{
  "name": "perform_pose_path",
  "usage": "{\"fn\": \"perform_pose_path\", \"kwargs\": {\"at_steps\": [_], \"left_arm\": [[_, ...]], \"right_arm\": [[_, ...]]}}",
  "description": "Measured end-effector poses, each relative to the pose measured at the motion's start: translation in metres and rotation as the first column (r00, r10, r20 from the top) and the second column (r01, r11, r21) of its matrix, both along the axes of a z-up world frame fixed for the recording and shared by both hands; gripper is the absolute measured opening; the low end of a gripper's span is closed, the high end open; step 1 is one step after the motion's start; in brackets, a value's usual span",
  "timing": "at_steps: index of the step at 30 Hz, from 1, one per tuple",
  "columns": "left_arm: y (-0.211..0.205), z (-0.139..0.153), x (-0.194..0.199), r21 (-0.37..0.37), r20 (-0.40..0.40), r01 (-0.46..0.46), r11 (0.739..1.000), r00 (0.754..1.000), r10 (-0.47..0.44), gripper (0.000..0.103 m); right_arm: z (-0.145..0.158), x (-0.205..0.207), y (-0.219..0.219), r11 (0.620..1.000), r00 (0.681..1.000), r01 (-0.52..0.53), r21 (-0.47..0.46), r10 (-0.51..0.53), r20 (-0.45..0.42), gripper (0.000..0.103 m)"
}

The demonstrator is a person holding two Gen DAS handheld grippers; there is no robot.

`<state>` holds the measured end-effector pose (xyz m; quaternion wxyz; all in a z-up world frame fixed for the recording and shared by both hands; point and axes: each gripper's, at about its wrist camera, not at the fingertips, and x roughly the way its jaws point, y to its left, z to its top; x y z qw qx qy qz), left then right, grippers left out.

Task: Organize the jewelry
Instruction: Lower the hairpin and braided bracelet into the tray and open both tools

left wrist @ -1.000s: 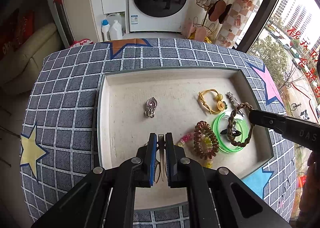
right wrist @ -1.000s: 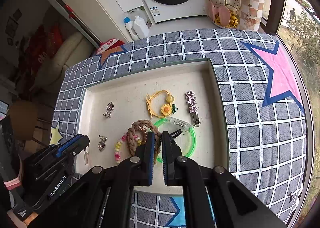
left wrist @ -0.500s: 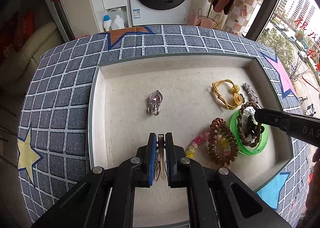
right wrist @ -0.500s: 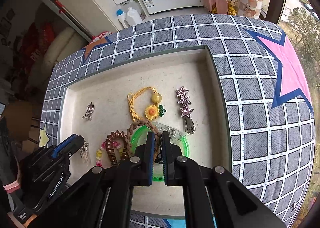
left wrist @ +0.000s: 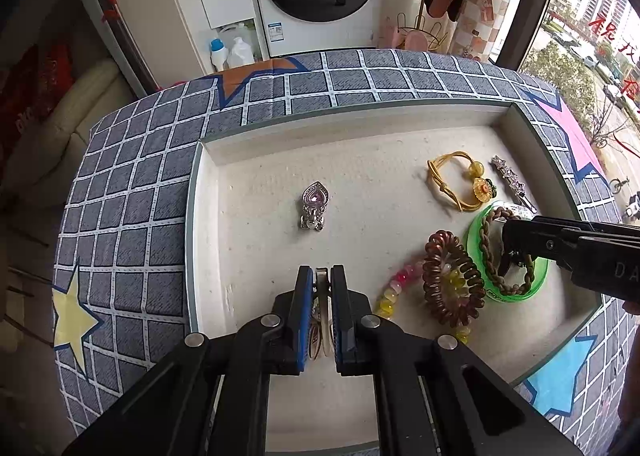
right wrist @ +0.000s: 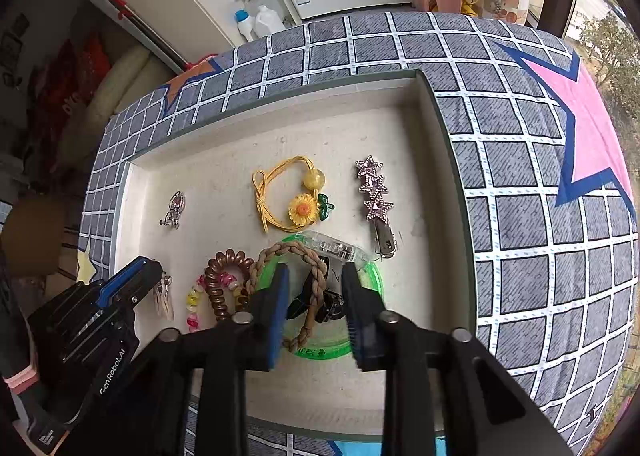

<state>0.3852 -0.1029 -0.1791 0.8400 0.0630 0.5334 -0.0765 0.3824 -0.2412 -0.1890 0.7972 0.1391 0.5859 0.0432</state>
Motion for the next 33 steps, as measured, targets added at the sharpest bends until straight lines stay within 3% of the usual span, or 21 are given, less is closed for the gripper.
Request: {"fn": "perform_pose_path", "kwargs": {"at_steps": [12,13,14,15,17,19,24,26,33], "left_arm": [[0.001,0.007,-0.002,-0.033,0.005,0.008,0.999,1.0,-0.008,0.021],[0.001,0.007,-0.002,-0.035,0.003,0.01,0.999,1.0,-0.009,0.029],[0.001,0.007,-0.003,-0.037,0.001,0.01,0.999,1.0,-0.01,0.078],[0.001,0.009,-0.004,-0.03,0.011,-0.002,1.0,1.0,0.003,0.103],[0.002,0.019,-0.009,-0.028,0.073,-0.014,1.0,0.997,0.016,0.103],[0.001,0.022,-0.011,-0.047,0.068,-0.005,0.999,0.998,0.008,0.103],[0.002,0.038,-0.024,-0.002,0.135,-0.026,1.0,0.991,0.026,0.103],[0.005,0.043,-0.033,0.017,0.152,-0.04,0.999,0.988,0.037,0.103],[0.032,0.052,-0.076,-0.041,0.132,-0.066,0.997,0.989,0.071,0.103]], "right_arm": [[0.023,-0.018,-0.014,0.999,0.997,0.049,0.023,-0.051,0.052,0.043],[0.024,-0.019,-0.014,0.998,0.997,0.05,0.024,-0.052,0.052,0.043],[0.024,-0.02,-0.015,0.998,0.997,0.051,0.025,-0.053,0.052,0.043],[0.025,-0.021,-0.016,0.998,0.997,0.052,0.025,-0.053,0.052,0.043],[0.026,-0.024,-0.016,0.998,0.997,0.058,0.027,-0.059,0.054,0.043],[0.027,-0.027,-0.017,0.997,0.996,0.066,0.029,-0.067,0.057,0.043],[0.029,-0.038,-0.019,0.996,0.995,0.079,0.032,-0.08,0.055,0.047],[0.031,-0.045,-0.017,0.996,0.995,0.077,0.037,-0.079,0.058,0.059],[0.034,-0.081,-0.002,0.997,0.996,0.071,0.029,-0.072,0.058,0.063]]}}
